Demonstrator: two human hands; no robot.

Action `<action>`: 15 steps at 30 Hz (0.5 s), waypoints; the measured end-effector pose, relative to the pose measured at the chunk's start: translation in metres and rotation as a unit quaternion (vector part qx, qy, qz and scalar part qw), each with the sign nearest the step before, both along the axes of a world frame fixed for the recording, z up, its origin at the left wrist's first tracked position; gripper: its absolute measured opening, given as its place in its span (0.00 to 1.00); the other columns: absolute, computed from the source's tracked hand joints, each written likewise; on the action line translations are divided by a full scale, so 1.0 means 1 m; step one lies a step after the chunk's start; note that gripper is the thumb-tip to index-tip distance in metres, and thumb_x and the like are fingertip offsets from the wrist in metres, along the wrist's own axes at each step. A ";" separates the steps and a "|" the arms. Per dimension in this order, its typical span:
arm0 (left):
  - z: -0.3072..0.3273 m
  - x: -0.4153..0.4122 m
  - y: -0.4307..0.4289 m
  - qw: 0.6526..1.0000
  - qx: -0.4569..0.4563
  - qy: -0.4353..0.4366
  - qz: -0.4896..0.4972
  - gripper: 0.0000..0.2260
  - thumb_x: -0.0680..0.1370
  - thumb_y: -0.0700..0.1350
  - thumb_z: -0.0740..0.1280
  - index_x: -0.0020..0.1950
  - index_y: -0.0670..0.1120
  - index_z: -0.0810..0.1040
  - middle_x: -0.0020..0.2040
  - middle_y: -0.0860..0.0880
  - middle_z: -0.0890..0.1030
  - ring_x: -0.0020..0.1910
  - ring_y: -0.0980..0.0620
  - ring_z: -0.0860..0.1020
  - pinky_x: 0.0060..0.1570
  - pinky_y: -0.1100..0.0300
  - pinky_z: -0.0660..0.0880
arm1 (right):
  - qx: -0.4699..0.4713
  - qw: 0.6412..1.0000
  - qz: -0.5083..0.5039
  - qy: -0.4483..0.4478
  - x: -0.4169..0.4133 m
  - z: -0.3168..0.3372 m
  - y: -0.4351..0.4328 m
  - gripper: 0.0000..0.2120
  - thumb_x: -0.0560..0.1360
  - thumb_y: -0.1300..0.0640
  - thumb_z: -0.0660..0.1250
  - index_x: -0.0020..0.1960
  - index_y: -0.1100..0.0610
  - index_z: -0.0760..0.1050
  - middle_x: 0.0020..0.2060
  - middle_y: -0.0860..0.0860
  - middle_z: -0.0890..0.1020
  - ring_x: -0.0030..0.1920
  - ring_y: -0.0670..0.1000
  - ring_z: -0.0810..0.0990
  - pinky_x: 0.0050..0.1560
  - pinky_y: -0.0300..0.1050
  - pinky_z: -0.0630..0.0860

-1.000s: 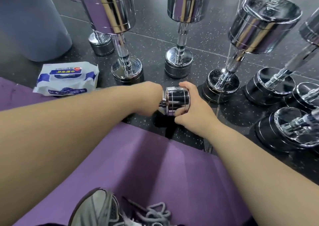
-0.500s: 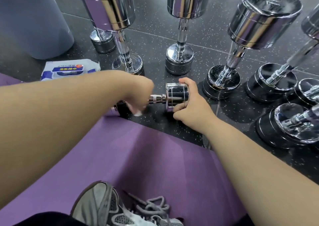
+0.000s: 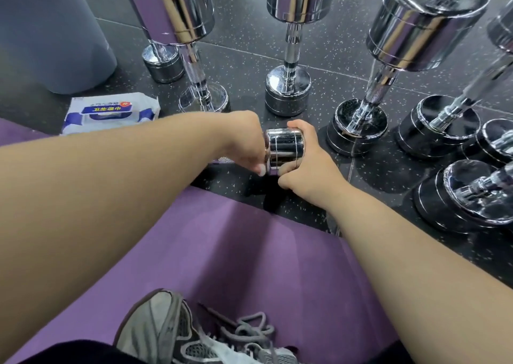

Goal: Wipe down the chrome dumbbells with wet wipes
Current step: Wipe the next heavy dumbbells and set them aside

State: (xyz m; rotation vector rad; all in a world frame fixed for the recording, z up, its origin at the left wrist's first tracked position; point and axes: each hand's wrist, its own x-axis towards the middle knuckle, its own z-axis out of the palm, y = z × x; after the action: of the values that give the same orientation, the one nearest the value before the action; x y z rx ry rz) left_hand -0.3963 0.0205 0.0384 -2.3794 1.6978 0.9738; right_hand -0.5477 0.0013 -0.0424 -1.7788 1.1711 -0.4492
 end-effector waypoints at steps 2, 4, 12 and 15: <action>-0.004 0.004 0.003 1.000 -0.003 -0.001 -0.005 0.14 0.74 0.45 0.73 0.58 0.42 0.81 0.51 0.47 0.83 0.47 0.49 0.80 0.30 0.71 0.70 | 0.006 1.000 0.005 0.006 0.000 0.001 0.000 0.41 0.64 0.65 0.65 0.65 0.33 0.56 0.39 0.52 0.83 0.38 0.51 0.79 0.50 0.51 0.80; -0.007 0.012 0.012 0.999 0.008 -0.050 0.001 0.11 0.73 0.42 0.73 0.54 0.42 0.82 0.47 0.47 0.84 0.45 0.49 0.80 0.36 0.66 0.75 | 0.016 1.000 0.006 0.009 -0.001 0.003 0.001 0.41 0.65 0.66 0.65 0.65 0.32 0.55 0.36 0.53 0.83 0.35 0.51 0.79 0.47 0.51 0.80; -0.020 0.009 0.040 0.976 -0.154 -0.078 0.132 0.08 0.77 0.44 0.67 0.52 0.44 0.83 0.47 0.47 0.83 0.49 0.45 0.79 0.43 0.58 0.73 | 0.034 0.999 0.008 0.010 -0.001 0.003 -0.004 0.41 0.64 0.64 0.66 0.66 0.32 0.56 0.38 0.48 0.82 0.37 0.51 0.80 0.48 0.49 0.79; -0.037 -0.017 0.039 0.983 -0.021 -0.022 0.182 0.16 0.83 0.51 0.59 0.68 0.48 0.75 0.63 0.48 0.78 0.62 0.47 0.77 0.53 0.59 0.72 | 0.043 0.999 0.006 0.016 0.002 0.009 -0.004 0.41 0.64 0.63 0.67 0.67 0.33 0.55 0.45 0.50 0.83 0.39 0.49 0.79 0.47 0.45 0.77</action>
State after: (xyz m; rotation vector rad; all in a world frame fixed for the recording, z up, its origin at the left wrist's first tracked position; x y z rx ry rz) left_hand -0.4131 0.0592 0.0015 -2.7786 1.3049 0.9230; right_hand -0.5459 -0.0026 -0.0334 -1.7233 1.1832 -0.3583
